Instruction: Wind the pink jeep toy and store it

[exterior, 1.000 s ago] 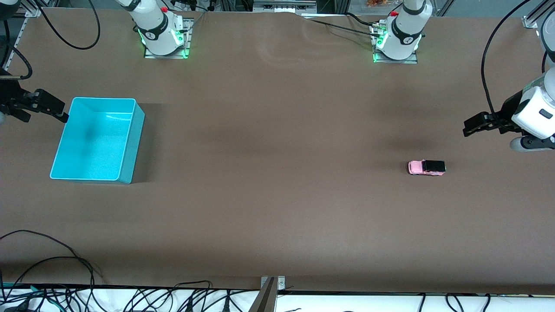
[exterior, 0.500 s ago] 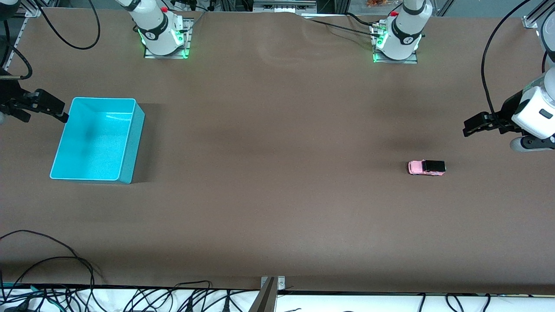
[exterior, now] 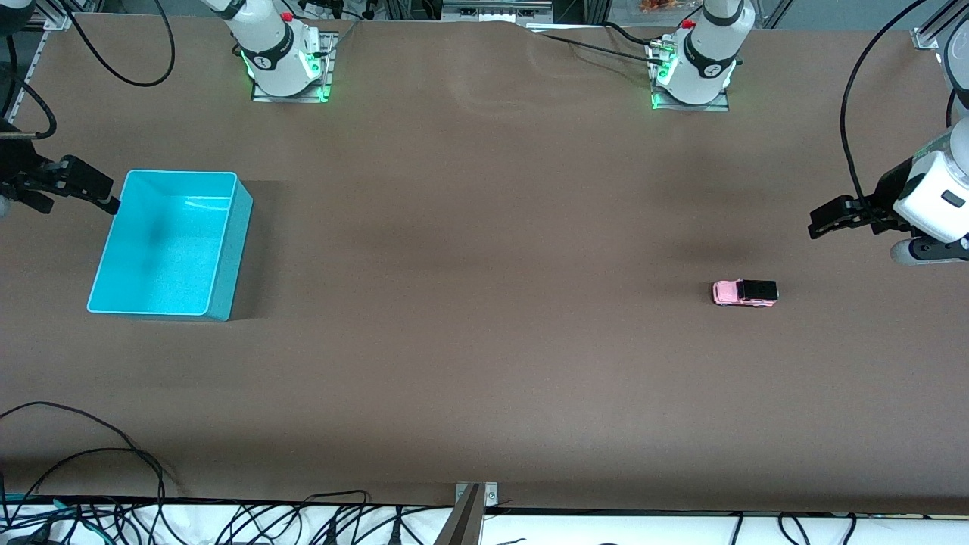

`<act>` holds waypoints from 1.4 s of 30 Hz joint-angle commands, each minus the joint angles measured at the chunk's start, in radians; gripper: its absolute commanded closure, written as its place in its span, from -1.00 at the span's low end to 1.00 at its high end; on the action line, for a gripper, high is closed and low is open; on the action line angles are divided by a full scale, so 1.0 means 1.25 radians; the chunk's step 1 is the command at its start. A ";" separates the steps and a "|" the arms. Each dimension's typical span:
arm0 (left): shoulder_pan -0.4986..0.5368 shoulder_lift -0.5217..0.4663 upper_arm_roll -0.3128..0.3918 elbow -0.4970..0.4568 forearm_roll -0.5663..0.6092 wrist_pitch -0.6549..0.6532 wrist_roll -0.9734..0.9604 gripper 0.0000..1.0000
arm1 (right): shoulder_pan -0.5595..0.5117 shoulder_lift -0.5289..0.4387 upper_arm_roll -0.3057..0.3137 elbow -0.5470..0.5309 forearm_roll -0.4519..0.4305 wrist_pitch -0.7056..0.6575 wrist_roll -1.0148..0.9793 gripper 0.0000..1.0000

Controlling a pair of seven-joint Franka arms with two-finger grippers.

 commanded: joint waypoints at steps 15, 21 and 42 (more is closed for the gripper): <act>0.006 -0.008 -0.003 -0.007 -0.014 0.010 0.018 -1.00 | 0.000 0.002 -0.001 0.013 -0.003 -0.005 0.001 -1.00; 0.013 0.036 -0.001 0.023 -0.010 0.010 0.006 -1.00 | 0.002 0.002 0.001 0.013 -0.003 -0.005 0.000 -1.00; 0.035 0.140 0.000 0.018 -0.013 0.027 -0.541 -1.00 | 0.003 0.004 0.001 0.013 -0.003 -0.003 0.000 -1.00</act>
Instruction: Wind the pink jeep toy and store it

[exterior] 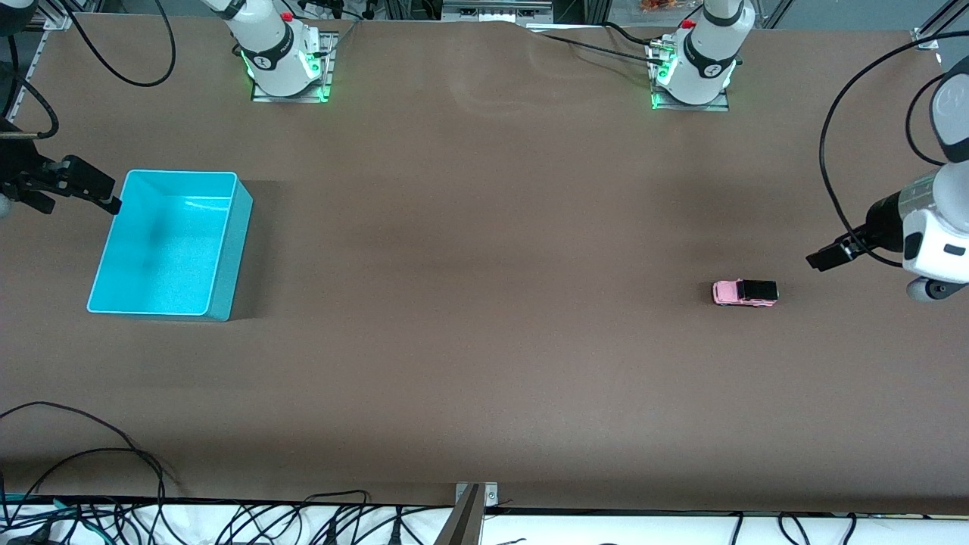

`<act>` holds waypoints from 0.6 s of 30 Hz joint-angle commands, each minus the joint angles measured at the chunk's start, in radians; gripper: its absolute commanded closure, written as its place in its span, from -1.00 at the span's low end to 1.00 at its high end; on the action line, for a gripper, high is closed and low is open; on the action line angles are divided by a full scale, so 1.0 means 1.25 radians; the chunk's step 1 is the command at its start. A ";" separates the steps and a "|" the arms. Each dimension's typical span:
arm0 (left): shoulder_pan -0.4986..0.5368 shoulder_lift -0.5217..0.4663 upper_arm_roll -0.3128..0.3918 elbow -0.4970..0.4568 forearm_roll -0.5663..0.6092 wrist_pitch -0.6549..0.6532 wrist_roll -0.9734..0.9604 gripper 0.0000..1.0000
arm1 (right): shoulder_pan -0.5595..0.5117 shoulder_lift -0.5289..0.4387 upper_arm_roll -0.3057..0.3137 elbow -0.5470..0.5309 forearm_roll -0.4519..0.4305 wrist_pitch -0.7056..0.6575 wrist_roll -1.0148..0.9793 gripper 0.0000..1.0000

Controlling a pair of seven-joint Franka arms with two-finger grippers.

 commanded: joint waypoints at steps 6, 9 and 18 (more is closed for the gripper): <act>0.019 0.089 -0.002 -0.020 -0.010 0.074 -0.390 -1.00 | -0.002 0.002 -0.002 0.013 -0.002 -0.004 0.001 -1.00; 0.021 0.098 -0.002 -0.053 -0.010 0.128 -0.490 -1.00 | -0.002 0.004 -0.002 0.013 -0.003 -0.004 0.001 -1.00; 0.036 0.135 -0.002 -0.181 -0.010 0.331 -0.728 -1.00 | -0.001 0.004 -0.001 0.013 -0.003 -0.004 0.001 -1.00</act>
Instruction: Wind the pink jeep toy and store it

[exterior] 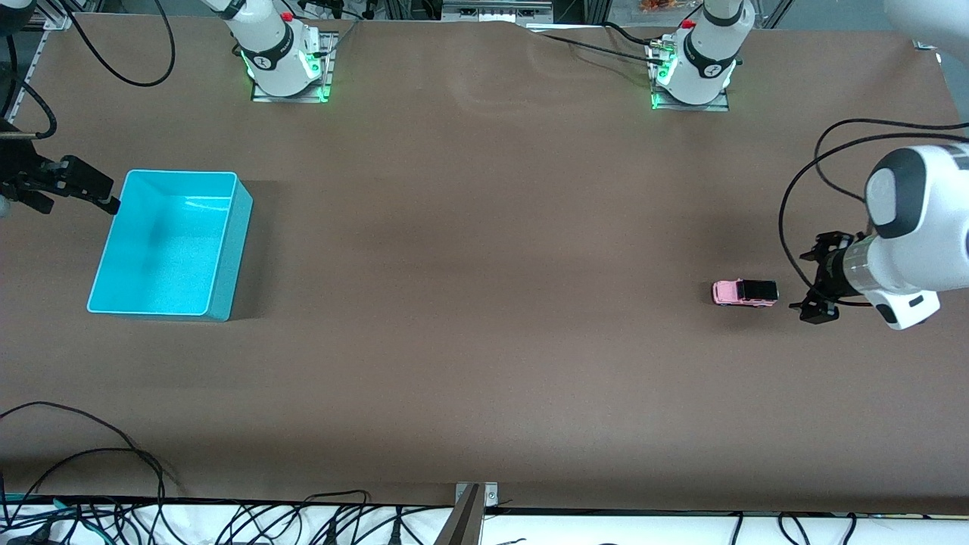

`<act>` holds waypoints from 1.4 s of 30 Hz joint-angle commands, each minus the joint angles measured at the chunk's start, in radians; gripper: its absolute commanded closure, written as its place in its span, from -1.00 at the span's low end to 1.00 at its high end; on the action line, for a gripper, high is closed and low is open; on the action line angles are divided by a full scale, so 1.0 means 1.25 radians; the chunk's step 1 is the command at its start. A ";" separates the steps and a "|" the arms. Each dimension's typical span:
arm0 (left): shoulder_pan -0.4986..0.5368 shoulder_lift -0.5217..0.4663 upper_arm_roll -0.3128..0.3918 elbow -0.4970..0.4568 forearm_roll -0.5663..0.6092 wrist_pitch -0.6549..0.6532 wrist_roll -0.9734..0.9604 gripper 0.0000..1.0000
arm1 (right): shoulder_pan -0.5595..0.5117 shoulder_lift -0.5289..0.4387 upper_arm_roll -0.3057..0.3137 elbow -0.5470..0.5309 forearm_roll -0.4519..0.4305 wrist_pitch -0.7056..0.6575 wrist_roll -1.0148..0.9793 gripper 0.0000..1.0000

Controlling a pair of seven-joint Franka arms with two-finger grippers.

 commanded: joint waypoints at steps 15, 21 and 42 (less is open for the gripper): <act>0.018 0.057 -0.004 -0.192 0.000 0.303 -0.164 -1.00 | 0.000 0.002 0.001 0.013 -0.003 -0.004 0.001 -1.00; 0.018 0.069 -0.004 -0.197 0.005 0.304 -0.150 -1.00 | 0.002 0.002 0.001 0.013 -0.003 -0.005 0.000 -1.00; 0.028 0.063 -0.006 -0.250 -0.005 0.368 -0.093 0.85 | 0.004 0.004 0.002 0.013 -0.003 -0.006 0.000 -1.00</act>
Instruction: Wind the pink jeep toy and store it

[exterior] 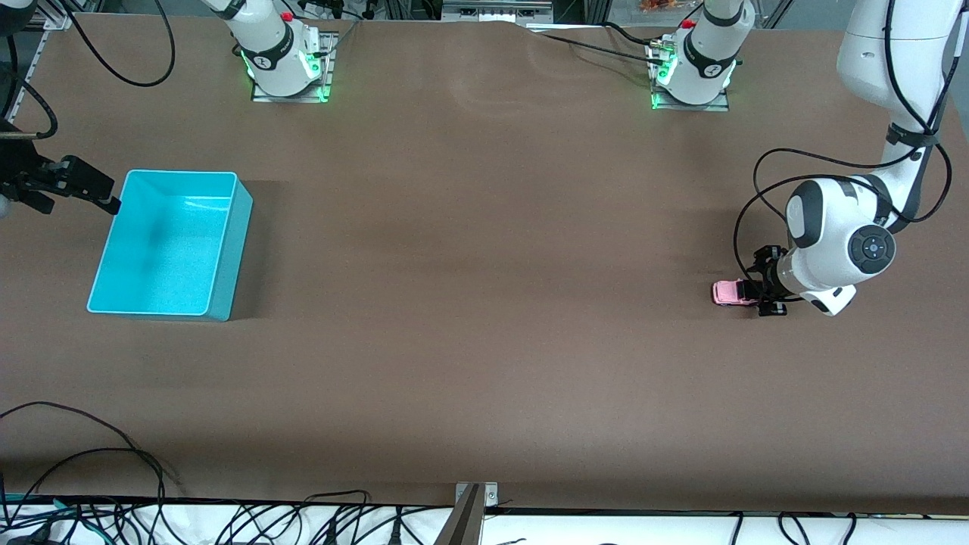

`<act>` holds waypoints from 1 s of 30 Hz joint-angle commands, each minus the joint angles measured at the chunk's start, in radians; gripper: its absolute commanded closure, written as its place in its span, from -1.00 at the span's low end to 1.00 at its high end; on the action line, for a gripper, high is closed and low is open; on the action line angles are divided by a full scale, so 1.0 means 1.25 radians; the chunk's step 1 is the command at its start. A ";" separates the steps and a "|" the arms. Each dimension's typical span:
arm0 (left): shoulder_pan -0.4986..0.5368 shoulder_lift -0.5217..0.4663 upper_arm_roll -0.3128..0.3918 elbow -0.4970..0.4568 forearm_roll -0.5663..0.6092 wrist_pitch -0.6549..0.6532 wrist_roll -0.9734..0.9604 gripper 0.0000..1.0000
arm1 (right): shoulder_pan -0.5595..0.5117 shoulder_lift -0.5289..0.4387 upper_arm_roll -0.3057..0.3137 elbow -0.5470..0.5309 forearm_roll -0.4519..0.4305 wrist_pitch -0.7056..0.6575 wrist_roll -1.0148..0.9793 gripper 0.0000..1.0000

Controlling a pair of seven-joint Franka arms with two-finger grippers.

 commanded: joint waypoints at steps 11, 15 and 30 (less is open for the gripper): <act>-0.025 -0.036 -0.015 0.044 -0.002 -0.031 -0.062 0.87 | 0.005 0.002 0.001 0.013 -0.004 -0.006 0.000 -1.00; -0.093 -0.039 -0.021 0.046 0.007 -0.035 -0.170 0.87 | 0.005 0.003 0.001 0.013 -0.004 -0.006 0.000 -1.00; -0.238 -0.031 -0.028 0.046 -0.004 -0.031 -0.294 0.87 | 0.006 0.003 0.001 0.013 -0.005 -0.006 0.000 -1.00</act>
